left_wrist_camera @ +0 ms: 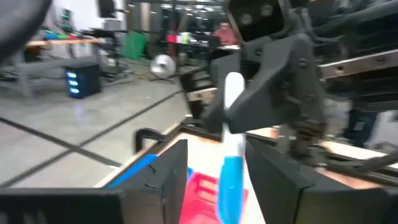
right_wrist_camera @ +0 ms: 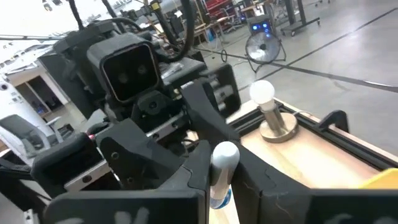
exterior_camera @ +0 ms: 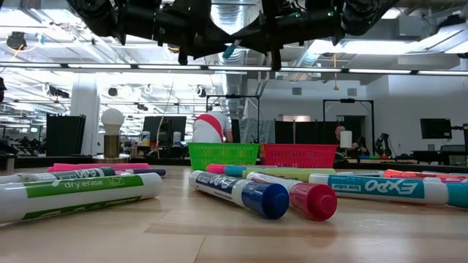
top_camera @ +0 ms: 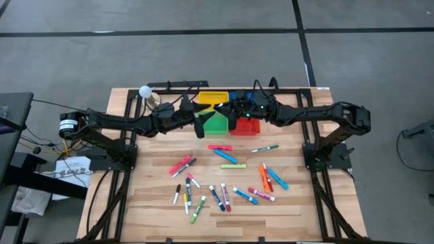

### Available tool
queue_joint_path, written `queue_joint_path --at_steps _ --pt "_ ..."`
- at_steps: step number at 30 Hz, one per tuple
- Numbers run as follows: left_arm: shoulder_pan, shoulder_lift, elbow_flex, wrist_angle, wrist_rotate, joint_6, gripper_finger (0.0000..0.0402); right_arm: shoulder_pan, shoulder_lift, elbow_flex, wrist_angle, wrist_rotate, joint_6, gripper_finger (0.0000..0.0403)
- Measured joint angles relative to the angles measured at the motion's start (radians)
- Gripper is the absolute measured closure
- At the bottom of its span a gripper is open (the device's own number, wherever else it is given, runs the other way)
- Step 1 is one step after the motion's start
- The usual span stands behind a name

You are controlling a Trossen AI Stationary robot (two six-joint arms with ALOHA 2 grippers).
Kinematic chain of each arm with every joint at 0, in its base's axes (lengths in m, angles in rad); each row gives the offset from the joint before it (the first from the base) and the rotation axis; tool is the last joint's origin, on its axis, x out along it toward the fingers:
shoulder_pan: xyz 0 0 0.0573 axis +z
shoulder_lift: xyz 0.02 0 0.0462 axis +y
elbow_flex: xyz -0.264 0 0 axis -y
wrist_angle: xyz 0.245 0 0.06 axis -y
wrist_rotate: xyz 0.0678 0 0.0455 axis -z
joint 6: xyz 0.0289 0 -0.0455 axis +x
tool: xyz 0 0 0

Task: Pick & Place Markers
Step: Put the small blue highlighter pen into the blue bin

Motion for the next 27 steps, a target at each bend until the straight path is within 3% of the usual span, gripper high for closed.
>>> queue_joint_path --at_steps 8,19,27 --pt "0.045 0.0 0.0 -0.038 -0.028 0.024 0.0205 -0.082 0.0 0.0 -0.116 -0.001 -0.025 0.037" --pt "0.118 0.0 -0.004 -0.114 -0.028 0.017 0.0204 -0.207 0.0 0.0 -0.256 -0.018 -0.087 0.0367" --pt "0.211 -0.001 -0.058 -0.113 -0.028 -0.062 0.0204 -0.316 0.0 0.0 -0.335 -0.106 -0.104 0.037"
